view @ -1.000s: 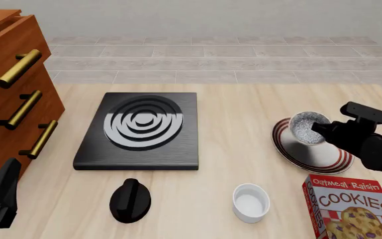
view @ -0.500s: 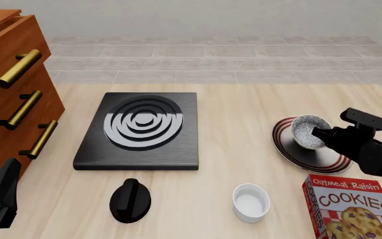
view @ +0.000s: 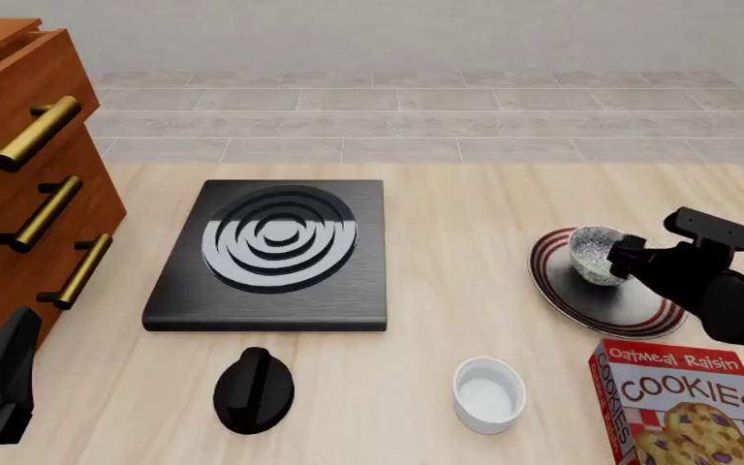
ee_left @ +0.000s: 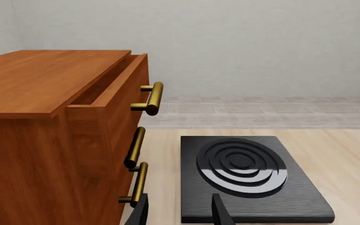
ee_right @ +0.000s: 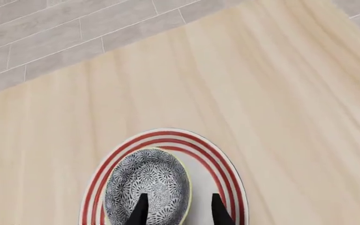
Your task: Pick the akita bowl on the stove and place it on the plate.
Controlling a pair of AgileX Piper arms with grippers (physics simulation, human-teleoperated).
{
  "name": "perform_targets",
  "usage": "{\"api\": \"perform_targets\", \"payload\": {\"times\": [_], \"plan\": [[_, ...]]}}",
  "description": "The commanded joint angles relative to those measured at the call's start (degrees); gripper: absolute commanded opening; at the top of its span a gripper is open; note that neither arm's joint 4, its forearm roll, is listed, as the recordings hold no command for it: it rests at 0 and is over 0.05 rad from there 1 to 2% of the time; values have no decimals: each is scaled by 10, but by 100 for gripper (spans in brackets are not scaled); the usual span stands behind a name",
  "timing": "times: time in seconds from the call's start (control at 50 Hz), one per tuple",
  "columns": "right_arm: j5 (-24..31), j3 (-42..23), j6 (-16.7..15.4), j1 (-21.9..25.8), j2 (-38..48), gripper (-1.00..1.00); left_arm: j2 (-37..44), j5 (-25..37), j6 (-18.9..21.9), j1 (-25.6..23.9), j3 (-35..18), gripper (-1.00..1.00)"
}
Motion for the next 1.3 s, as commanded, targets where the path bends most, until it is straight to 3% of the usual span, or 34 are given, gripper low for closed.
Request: {"api": "perform_targets", "payload": {"times": [0.02,0.24,0.46,0.66,0.8,0.82,1.3], "plan": [[4,7,-10,0,-26,100,0,0,0,0,0,100],[21,19,-15,9,-83,100,0,0,0,0,0,100],[73,10,-21,32,-151,100,0,0,0,0,0,100],[124,-7,-57,45,-203,100,0,0,0,0,0,100],[134,-4,-81,60,-221,100,0,0,0,0,0,100],[129,1,-68,60,-228,100,0,0,0,0,0,100],[100,55,-81,72,-330,100,0,0,0,0,0,100]]}}
